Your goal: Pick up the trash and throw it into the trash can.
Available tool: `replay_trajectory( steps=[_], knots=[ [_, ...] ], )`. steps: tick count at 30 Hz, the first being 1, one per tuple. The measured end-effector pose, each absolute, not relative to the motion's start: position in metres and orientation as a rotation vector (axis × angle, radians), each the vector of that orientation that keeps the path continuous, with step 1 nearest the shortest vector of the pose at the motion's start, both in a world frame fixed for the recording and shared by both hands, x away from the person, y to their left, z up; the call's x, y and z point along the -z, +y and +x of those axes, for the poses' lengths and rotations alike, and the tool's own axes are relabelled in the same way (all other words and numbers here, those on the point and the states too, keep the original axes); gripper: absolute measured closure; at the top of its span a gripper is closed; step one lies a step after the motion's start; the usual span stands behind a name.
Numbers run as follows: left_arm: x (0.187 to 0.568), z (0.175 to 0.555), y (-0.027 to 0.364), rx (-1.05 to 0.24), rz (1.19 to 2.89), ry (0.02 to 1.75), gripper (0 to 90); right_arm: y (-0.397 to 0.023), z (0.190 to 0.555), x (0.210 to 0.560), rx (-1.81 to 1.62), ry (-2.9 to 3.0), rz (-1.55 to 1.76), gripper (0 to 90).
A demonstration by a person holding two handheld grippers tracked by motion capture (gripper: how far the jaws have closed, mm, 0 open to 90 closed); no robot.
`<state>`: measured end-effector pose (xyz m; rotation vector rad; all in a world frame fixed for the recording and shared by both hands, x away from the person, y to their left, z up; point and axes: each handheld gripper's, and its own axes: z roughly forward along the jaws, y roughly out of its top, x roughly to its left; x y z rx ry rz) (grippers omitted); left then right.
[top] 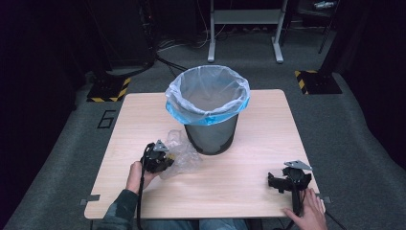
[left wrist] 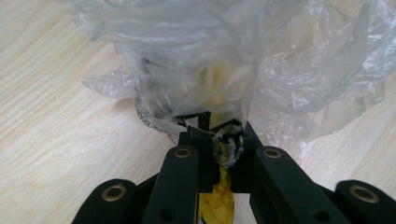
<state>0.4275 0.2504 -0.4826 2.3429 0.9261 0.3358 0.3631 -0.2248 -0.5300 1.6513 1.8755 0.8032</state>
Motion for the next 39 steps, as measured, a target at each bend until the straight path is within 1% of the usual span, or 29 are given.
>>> replay_trajectory(
  steps=[12, 19, 39],
  knots=[
    [0.47, 0.422, 0.25, -0.361, 2.342, 0.912, 86.0, -0.225, 0.363, 0.53, -0.802, 1.874, 1.653, 0.0],
    [0.462, 0.418, 0.249, -0.385, 2.345, 0.908, 86.1, -0.219, 0.369, 0.53, -0.783, 1.826, 1.696, 0.0],
    [0.434, 0.408, 0.243, -0.409, 2.358, 0.888, 86.2, -0.22, 0.374, 0.53, -0.804, 1.876, 1.651, 0.0]
  ],
)
